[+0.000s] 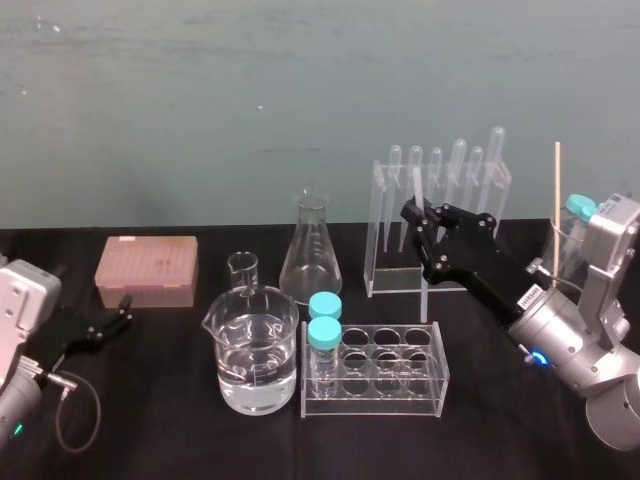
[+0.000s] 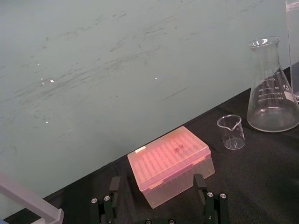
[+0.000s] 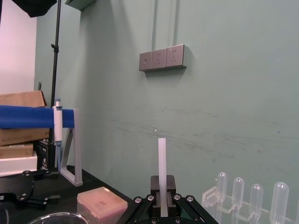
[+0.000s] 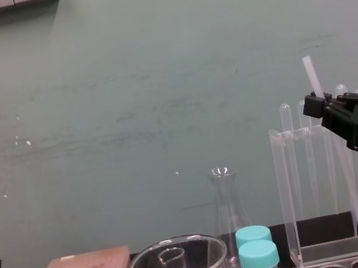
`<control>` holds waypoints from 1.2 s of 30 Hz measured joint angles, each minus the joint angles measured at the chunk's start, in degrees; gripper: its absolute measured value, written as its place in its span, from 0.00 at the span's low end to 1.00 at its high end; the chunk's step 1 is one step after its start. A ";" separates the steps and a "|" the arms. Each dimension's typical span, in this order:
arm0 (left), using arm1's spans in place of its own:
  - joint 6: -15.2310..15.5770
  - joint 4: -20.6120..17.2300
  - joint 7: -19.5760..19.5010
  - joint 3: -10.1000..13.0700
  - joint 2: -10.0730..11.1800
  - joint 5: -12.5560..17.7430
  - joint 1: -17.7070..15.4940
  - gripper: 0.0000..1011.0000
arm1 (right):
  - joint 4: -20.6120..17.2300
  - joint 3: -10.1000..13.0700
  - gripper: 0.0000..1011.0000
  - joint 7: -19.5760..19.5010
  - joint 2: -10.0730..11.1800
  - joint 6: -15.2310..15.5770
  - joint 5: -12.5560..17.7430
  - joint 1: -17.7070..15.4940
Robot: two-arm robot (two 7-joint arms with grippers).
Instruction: Pick up the stirring rod with one hand, then place it down.
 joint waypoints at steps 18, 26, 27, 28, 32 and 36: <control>0.00 0.00 0.00 0.00 0.00 0.00 0.00 0.99 | 0.00 0.00 0.07 0.00 0.00 0.00 0.00 0.00; 0.00 0.00 0.00 0.00 0.00 0.00 0.00 0.99 | 0.00 0.00 0.07 0.00 0.00 0.00 0.00 0.00; 0.00 0.00 0.00 0.00 0.00 0.00 0.00 0.99 | 0.00 0.00 0.07 0.00 0.00 0.00 0.00 0.00; 0.00 0.00 0.00 0.00 0.00 0.00 0.00 0.99 | 0.01 0.00 0.07 0.00 0.00 0.00 0.00 0.00; 0.00 0.00 0.00 0.00 0.00 0.00 0.00 0.99 | 0.14 0.24 0.07 1.56 0.00 0.28 0.31 -0.01; 0.00 0.00 0.00 0.00 0.00 0.00 0.00 0.99 | 0.35 0.36 0.07 3.30 -0.02 0.76 0.82 -0.01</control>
